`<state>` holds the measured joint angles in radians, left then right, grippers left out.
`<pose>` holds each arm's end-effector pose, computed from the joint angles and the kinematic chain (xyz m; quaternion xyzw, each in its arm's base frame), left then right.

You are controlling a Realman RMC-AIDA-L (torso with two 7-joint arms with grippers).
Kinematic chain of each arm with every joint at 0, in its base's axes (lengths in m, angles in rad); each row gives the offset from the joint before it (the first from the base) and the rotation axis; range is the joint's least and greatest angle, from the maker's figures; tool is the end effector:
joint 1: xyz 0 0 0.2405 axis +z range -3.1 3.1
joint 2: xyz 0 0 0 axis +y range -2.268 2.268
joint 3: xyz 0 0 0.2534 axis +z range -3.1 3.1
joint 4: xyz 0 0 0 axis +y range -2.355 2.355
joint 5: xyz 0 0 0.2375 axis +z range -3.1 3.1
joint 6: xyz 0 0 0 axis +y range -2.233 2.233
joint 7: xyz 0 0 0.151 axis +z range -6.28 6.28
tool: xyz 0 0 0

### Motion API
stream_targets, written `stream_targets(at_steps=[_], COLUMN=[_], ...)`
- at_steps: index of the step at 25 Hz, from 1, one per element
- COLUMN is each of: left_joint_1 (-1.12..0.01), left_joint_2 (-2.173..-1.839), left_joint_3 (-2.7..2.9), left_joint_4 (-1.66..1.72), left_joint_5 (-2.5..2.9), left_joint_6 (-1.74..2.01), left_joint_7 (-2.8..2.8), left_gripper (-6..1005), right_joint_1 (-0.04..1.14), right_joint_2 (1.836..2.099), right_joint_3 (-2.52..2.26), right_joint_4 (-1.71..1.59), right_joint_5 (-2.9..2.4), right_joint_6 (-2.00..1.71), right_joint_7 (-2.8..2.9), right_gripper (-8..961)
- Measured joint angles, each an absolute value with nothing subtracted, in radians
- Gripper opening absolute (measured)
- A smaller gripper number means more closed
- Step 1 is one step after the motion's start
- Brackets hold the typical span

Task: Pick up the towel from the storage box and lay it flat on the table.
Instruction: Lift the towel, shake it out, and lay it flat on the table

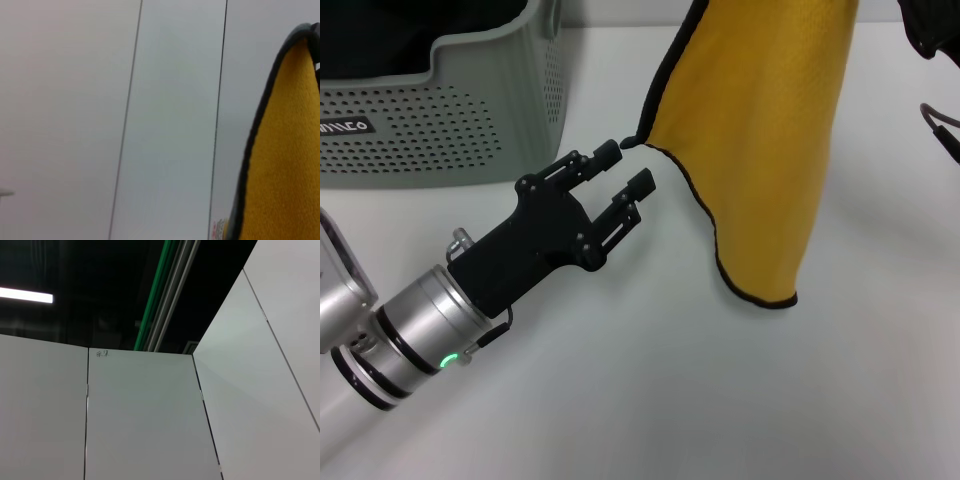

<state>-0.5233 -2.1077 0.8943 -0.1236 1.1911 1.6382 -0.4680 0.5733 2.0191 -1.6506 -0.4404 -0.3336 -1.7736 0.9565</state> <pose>-0.2664 0.2795 -0.0870 -0.8249 -0.1536 -0.4592 0.2916 0.1508 0.3475 0.0164 -0.7381 0.0351 0.6613 0.1288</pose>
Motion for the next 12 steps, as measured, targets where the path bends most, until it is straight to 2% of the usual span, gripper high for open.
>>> stream_targets(at_steps=[12], left_joint_1=[-0.531], left_joint_2=[-2.108], left_joint_3=[0.850], left_joint_4=[-0.139], left_joint_5=[1.196], left_joint_6=[1.638], left_joint_7=[-0.444], left_gripper=[464], right_joint_1=[0.576], right_joint_2=[2.019], right_joint_3=[-1.651], right_joint_4=[-0.439], right_joint_5=[-0.337], right_joint_6=[-1.797], right_joint_7=[0.962], right_gripper=[7])
